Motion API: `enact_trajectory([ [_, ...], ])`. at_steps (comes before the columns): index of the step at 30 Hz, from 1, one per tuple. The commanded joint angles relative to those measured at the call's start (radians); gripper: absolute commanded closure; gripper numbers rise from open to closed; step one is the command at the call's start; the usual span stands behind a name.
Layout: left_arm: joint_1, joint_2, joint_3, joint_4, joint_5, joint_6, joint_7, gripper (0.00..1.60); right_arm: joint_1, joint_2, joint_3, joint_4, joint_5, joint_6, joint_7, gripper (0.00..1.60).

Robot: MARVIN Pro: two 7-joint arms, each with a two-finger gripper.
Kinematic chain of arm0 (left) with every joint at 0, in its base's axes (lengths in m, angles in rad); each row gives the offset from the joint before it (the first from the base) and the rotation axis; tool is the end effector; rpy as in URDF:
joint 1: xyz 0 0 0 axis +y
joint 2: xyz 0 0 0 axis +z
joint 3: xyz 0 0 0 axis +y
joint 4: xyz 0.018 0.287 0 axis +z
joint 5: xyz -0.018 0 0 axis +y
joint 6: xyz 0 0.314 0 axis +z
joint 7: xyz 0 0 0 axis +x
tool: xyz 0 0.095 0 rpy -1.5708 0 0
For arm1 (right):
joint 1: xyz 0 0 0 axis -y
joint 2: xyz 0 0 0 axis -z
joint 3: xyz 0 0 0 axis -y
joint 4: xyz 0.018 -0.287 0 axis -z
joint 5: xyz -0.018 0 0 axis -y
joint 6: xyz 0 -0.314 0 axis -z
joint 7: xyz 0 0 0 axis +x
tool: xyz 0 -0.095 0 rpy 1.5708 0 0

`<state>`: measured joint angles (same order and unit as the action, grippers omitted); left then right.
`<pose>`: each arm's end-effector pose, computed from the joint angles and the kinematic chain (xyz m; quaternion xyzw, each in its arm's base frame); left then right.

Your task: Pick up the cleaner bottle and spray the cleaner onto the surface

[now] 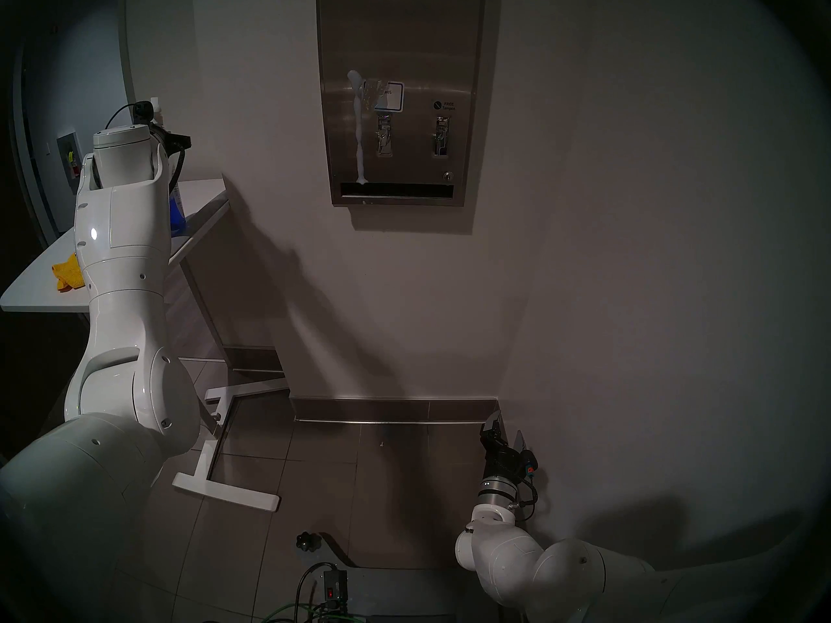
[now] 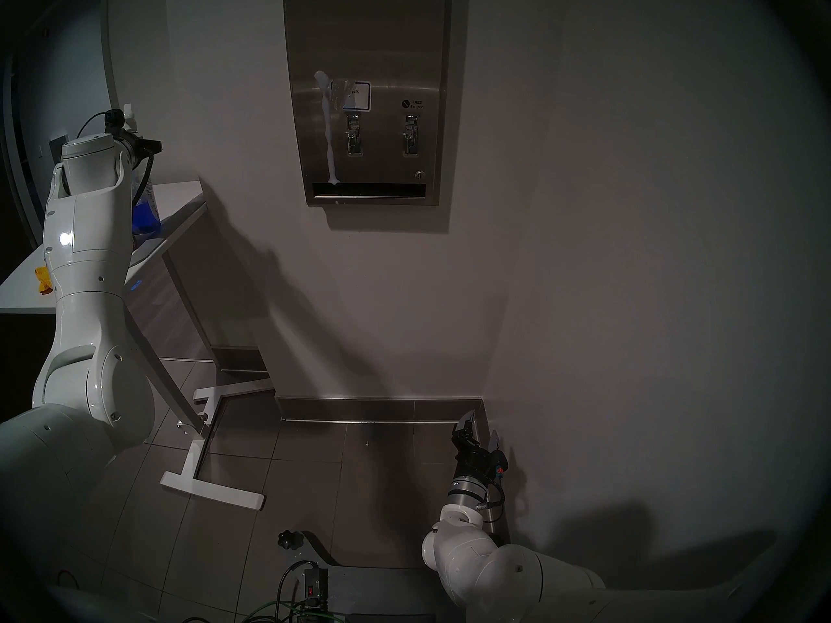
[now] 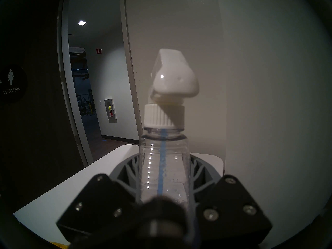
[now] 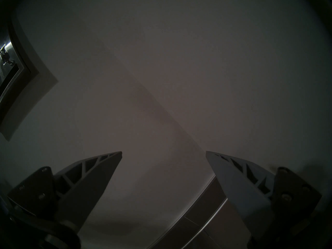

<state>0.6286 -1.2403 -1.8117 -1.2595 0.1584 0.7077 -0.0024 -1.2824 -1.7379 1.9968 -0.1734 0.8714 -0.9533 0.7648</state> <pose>0.5476 0.2462 0.0330 -0.7049 -0.1393 -0.6620 0.2131 0.3053 0.0437 -0.5614 -0.6213 0.3763 -0.6761 0.1233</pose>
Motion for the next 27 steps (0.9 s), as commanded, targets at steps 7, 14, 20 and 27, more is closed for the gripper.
enact_trajectory([
  [7,-0.114,0.022,0.018,-0.005,-0.001,-0.03,0.0,1.6,0.011,0.001,0.009,-0.025,0.012,-0.007,0.022,0.0],
  [14,-0.131,0.03,0.022,0.021,0.0,-0.029,0.0,1.6,0.01,0.002,0.018,-0.025,0.02,-0.007,0.025,0.0],
  [20,-0.145,0.038,0.026,0.043,0.001,-0.029,0.0,1.6,0.009,0.002,0.025,-0.025,0.028,-0.007,0.028,0.0],
  [27,-0.158,0.048,0.029,0.067,0.001,-0.029,0.0,1.6,0.008,0.002,0.032,-0.024,0.034,-0.007,0.03,0.0],
])
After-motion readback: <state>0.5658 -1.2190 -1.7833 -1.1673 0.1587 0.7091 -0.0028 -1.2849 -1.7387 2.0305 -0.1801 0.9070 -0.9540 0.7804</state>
